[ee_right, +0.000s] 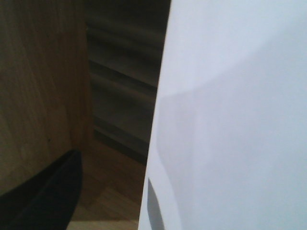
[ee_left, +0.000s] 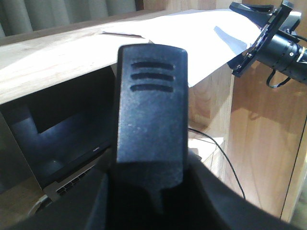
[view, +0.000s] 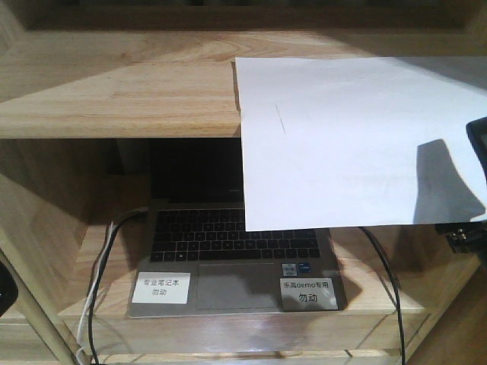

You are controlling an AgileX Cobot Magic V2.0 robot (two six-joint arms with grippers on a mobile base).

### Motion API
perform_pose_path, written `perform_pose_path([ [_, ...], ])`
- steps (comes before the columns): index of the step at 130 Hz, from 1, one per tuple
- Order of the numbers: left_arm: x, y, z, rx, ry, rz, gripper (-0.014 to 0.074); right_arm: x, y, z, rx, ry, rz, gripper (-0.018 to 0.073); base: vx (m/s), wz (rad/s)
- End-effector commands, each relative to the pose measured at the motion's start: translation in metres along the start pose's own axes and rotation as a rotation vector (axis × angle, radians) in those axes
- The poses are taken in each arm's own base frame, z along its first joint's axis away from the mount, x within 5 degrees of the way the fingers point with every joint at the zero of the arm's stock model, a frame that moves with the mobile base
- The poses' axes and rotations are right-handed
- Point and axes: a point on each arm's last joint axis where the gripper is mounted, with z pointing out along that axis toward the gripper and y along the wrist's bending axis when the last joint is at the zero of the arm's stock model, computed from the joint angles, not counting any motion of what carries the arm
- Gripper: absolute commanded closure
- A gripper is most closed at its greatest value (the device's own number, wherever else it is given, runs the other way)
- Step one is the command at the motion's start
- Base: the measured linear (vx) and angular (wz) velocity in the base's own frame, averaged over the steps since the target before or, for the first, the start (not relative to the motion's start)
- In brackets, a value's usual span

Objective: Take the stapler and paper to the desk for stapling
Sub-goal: 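Lift the white paper off the shelf with the right gripper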

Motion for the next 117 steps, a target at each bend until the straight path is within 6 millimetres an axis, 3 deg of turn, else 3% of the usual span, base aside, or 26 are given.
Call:
perform_pose_path([
  [1, -0.0174, 0.0013, -0.0023, -0.008, -0.128, -0.01, 0.0603, -0.0053, 0.0241, 0.004, -0.221, -0.047, -0.006, 0.0052, 0.0, 0.0],
  [65, -0.0174, 0.0013, -0.0023, -0.008, -0.128, -0.01, 0.0603, -0.0019, 0.025, 0.0039, -0.231, -0.012, -0.02, 0.0575, 0.0, 0.0],
  [117, -0.0174, 0.0013, -0.0023, -0.008, -0.128, -0.01, 0.0603, -0.0014, 0.0339, -0.0002, -0.279, 0.006, -0.035, 0.0569, 0.0, 0.0],
])
